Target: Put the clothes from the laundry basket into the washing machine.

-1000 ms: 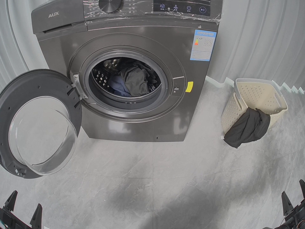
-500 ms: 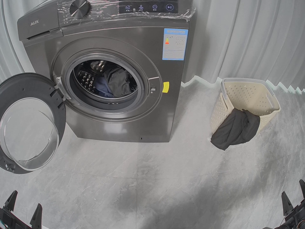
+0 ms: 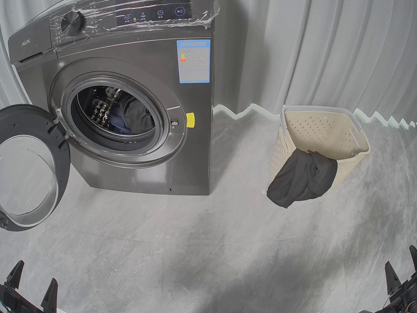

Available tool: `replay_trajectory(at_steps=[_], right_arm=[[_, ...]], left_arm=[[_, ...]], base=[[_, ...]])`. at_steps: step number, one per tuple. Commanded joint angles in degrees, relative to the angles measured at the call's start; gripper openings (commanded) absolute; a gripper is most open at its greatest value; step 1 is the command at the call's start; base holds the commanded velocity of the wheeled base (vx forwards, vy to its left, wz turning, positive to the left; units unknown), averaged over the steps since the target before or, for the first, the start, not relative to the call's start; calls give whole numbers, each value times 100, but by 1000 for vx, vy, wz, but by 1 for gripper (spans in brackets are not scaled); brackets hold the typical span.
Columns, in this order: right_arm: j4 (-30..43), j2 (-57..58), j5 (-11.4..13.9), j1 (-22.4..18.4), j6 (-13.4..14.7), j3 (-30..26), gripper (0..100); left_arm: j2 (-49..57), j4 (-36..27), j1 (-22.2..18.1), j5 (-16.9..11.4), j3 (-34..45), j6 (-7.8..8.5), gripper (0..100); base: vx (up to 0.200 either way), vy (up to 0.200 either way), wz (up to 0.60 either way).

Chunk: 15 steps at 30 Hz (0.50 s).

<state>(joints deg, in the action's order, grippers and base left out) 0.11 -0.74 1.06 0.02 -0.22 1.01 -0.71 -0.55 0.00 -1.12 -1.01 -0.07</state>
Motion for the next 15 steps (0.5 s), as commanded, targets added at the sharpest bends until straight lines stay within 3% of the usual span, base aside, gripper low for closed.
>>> replay_trajectory(at_steps=[1,12,15], right_arm=[[-2,39,-1,15,-4,-92,100],[-11,39,-18,6,13,-92,100],[-11,39,-27,15,13,-92,100]], left_arm=[[36,2,0,-2,75,-1,100],[36,-7,0,-2,75,-10,100],[36,-7,0,-2,75,-10,100]], base=[[0,-200,0],[0,-200,0],[0,0,0]])
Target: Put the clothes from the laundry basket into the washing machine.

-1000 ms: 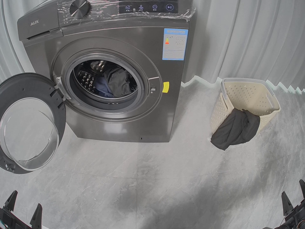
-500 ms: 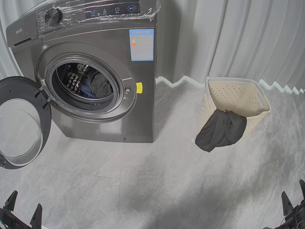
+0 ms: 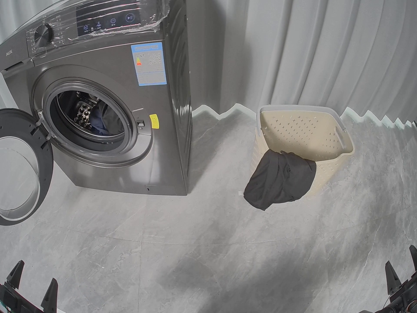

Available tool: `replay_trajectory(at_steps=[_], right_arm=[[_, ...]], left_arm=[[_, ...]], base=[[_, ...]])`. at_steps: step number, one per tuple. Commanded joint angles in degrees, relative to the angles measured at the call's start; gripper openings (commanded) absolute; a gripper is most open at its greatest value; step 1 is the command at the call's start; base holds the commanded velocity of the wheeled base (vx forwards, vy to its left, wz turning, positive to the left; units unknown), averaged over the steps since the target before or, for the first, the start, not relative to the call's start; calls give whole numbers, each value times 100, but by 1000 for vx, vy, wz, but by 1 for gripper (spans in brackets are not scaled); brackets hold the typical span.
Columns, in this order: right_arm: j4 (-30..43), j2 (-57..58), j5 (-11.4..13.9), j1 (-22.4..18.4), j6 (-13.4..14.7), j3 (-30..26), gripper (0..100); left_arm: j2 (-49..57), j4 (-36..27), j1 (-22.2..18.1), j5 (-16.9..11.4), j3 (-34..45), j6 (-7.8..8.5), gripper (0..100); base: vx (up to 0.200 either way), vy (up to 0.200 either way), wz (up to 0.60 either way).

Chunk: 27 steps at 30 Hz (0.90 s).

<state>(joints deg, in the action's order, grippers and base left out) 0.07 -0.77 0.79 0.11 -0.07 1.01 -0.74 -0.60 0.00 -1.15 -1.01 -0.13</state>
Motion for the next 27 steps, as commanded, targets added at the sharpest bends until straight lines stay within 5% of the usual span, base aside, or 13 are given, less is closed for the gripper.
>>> replay_trajectory(at_steps=[1,21,27], right_arm=[[-7,42,0,7,-10,-92,100],[-16,42,0,-2,-10,-101,100],[-16,33,0,-2,-10,-101,100]], left_arm=[[39,-2,0,9,75,-13,100],[39,-2,0,9,75,-48,100],[39,-2,0,18,75,-92,100]], base=[[0,0,0],[90,0,0],[0,-200,0]])
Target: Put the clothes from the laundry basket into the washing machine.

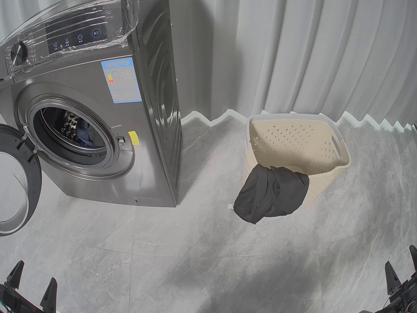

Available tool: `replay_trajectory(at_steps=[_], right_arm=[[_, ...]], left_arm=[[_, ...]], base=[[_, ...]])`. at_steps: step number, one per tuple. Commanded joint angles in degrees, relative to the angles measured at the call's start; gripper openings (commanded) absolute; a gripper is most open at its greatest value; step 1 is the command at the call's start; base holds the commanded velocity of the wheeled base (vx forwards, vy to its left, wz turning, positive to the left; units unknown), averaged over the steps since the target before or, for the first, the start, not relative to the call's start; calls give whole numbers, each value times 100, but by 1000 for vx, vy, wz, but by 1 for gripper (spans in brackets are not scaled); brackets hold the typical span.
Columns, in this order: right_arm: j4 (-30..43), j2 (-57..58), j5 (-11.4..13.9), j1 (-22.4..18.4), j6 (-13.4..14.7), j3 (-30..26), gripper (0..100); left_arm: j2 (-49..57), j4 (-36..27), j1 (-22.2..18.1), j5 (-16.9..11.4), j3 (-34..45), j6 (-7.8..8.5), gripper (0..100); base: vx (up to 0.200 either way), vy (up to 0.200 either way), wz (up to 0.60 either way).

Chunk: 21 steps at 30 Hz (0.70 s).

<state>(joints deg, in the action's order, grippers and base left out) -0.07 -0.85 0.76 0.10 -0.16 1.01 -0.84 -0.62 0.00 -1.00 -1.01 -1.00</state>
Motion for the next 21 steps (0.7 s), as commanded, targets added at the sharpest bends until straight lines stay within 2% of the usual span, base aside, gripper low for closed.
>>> replay_trajectory(at_steps=[1,12,21], right_arm=[[-1,50,12,-1,-2,-101,100],[-1,41,12,-1,-2,-101,100],[-1,41,12,-10,-2,-92,100]], left_arm=[[49,1,0,3,75,-6,100],[49,1,0,3,75,3,100],[49,1,9,3,75,3,100]], base=[[0,-200,0],[0,-200,0],[0,0,0]])
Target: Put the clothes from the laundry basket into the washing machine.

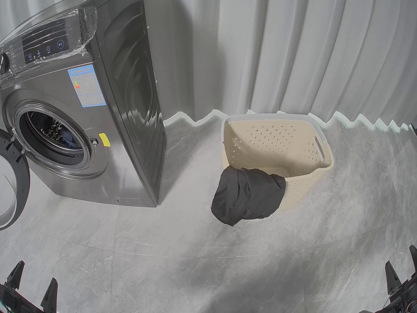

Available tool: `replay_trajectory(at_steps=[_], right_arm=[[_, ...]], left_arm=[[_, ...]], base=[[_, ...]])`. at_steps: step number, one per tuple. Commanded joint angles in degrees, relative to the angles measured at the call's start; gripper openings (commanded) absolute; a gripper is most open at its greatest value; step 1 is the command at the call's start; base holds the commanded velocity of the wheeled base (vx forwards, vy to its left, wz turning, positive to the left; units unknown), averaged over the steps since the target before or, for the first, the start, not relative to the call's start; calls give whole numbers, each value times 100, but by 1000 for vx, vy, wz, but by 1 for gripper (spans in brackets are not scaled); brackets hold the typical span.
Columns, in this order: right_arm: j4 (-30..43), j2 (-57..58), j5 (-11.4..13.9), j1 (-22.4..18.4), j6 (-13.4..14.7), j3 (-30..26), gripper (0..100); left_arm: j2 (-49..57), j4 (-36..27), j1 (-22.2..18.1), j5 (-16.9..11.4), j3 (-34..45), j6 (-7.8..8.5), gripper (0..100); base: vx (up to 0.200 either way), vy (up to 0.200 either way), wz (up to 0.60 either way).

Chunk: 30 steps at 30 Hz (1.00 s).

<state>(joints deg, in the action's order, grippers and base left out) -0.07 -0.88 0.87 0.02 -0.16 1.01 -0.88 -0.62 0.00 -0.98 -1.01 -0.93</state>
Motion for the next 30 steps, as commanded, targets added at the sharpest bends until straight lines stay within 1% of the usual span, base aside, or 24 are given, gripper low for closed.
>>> replay_trajectory(at_steps=[1,9,18,30], right_arm=[[7,44,1,-2,-2,-101,100],[-1,53,1,-2,-2,-101,100],[7,53,10,6,-2,-101,100],[7,44,10,6,-2,-92,100]], left_arm=[[53,1,0,1,75,-4,100],[53,1,0,1,75,-13,100],[53,1,0,10,75,-22,100],[53,1,0,18,75,-22,100]], base=[[200,0,0],[200,0,0],[0,0,0],[0,-200,0]])
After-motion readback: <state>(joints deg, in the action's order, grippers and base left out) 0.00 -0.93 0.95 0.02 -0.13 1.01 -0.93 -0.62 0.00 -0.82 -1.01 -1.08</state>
